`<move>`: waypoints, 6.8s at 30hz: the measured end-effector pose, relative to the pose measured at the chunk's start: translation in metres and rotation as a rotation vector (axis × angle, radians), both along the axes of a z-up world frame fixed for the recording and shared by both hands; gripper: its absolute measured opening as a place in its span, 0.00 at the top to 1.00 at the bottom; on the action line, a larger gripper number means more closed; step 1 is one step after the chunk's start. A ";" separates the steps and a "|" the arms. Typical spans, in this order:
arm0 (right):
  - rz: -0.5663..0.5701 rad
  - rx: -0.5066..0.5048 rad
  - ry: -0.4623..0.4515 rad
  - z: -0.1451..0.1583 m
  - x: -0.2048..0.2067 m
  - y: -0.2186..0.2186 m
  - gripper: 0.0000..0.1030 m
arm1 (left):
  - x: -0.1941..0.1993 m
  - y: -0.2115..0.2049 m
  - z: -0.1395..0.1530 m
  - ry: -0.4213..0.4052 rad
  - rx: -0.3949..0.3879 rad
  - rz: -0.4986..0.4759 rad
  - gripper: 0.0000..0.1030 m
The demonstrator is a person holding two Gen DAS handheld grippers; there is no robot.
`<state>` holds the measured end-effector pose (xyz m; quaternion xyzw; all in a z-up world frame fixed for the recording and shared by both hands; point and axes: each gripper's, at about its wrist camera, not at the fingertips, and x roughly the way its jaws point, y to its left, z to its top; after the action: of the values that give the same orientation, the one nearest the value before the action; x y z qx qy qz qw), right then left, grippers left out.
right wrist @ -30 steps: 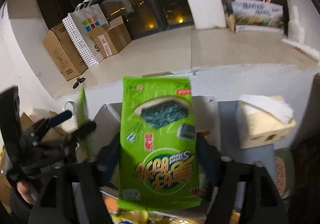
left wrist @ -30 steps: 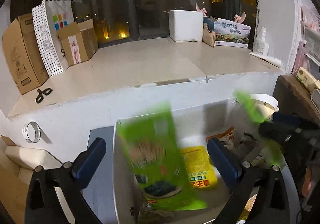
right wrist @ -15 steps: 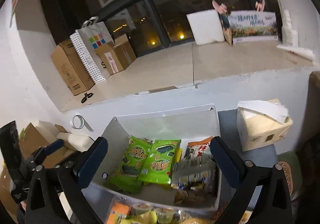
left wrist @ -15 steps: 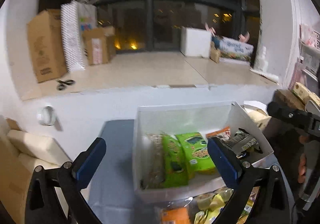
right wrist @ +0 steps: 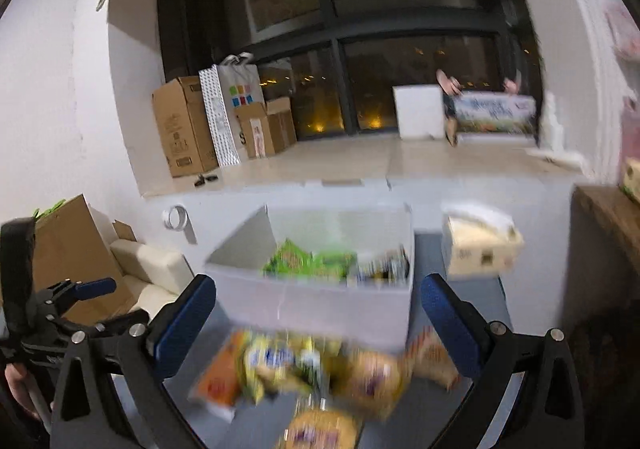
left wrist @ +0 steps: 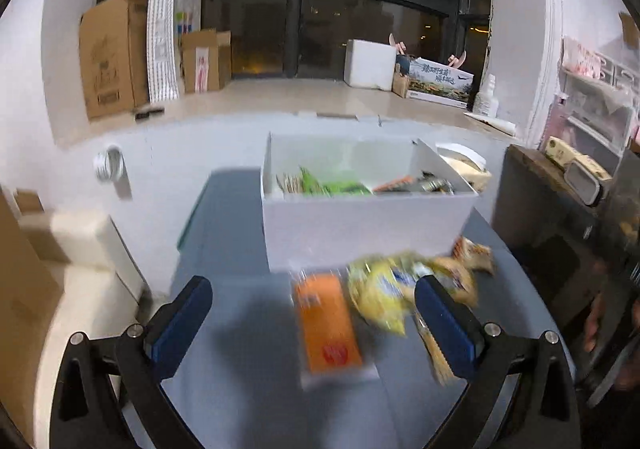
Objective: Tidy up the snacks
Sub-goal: 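Move both grippers back toward the remaining snack pile, then grasp the yellow chip bag with the left gripper while the right grasps a yellow bag, then lower both held yellow bags into the white box and open both grippers, then grasp the orange bread bag with the left gripper while the right grasps the round cookie bag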
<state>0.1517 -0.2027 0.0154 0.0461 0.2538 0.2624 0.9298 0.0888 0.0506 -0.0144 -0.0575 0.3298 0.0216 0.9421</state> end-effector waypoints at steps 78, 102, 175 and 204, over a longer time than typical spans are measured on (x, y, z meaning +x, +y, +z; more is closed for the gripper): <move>-0.030 0.151 0.283 -0.074 -0.005 -0.046 0.62 | 0.125 -0.087 -0.104 0.254 0.086 -0.245 0.39; 0.065 0.089 0.165 -0.014 0.031 -0.001 0.62 | 0.098 -0.002 0.038 -0.042 -0.107 -0.186 0.43; -0.009 -0.449 0.384 -0.151 0.014 0.066 0.00 | -0.025 0.019 -0.048 0.080 -0.117 0.016 0.00; -0.061 -0.172 0.287 -0.107 -0.018 0.002 0.23 | 0.114 -0.029 -0.138 0.342 0.102 0.007 0.00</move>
<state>0.1334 -0.2012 -0.0914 0.0109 0.4039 0.2022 0.8921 0.2033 0.0211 -0.1519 -0.0061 0.4835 0.0511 0.8738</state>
